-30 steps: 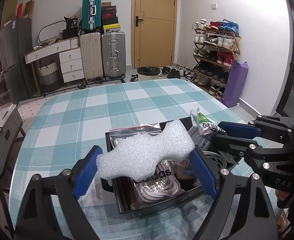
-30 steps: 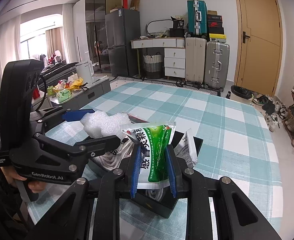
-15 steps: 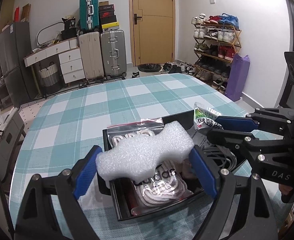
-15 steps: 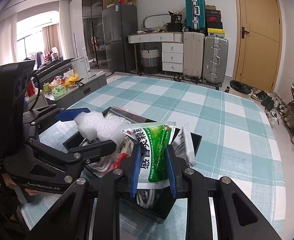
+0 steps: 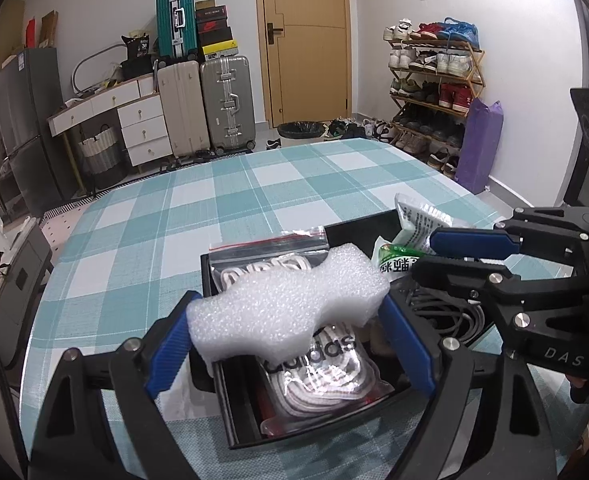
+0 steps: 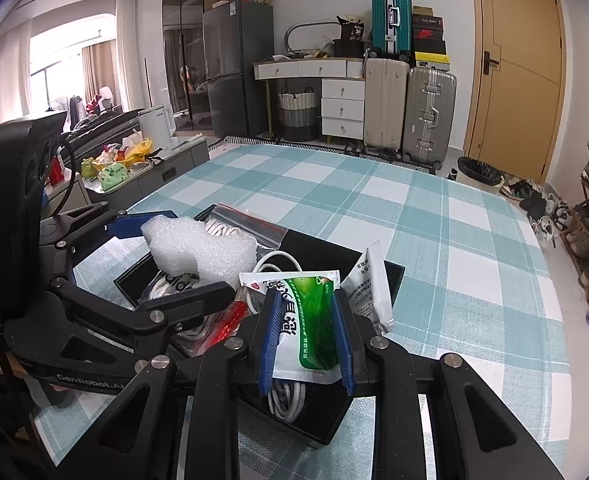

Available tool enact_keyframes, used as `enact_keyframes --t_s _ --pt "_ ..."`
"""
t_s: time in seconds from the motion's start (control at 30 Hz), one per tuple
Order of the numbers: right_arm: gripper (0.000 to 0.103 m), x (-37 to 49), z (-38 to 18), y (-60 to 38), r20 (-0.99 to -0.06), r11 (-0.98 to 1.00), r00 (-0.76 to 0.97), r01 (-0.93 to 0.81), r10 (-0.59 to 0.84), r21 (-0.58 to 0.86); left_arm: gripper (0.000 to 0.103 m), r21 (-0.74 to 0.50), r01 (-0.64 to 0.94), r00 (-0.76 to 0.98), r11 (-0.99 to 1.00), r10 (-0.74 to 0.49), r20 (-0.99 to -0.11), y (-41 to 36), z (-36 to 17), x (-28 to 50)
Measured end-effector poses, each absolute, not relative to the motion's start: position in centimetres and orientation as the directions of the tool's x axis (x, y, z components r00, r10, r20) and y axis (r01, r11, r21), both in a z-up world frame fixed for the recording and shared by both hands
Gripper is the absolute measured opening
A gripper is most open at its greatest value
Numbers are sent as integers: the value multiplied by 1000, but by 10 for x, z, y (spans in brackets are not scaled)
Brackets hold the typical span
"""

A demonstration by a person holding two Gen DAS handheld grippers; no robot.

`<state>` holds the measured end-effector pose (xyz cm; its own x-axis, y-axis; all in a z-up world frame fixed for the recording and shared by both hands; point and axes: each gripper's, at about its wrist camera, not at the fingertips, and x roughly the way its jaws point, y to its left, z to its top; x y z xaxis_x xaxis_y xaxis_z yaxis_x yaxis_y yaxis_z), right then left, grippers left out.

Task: Organize soft objects
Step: 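Open the left tool over the box while the right tool releases the packet inside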

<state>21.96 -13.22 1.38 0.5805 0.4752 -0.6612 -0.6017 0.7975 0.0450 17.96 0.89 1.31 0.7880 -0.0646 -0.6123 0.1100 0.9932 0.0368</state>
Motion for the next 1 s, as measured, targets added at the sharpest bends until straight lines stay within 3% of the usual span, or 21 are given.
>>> enact_keyframes --t_s 0.2,0.3,0.43,0.57,0.77,1.0 --pt "29 215 17 -133 -637 792 600 -610 484 27 90 21 102 766 995 -65 -640 12 7 183" --pt "38 208 23 -135 -616 789 612 -615 496 24 90 19 104 772 994 -69 -631 12 7 178" --pt "54 199 31 -140 -591 788 628 -615 506 22 95 46 103 792 994 -54 -608 9 14 169" --pt "85 189 37 -146 -562 796 649 -604 514 30 100 46 99 810 994 -53 -584 10 23 157" --pt "102 172 40 -154 -539 816 673 -576 507 49 103 29 85 838 996 -56 -543 14 36 136" --pt "102 161 36 -161 -514 826 682 -556 520 97 103 -10 51 851 999 -49 -522 24 40 121"
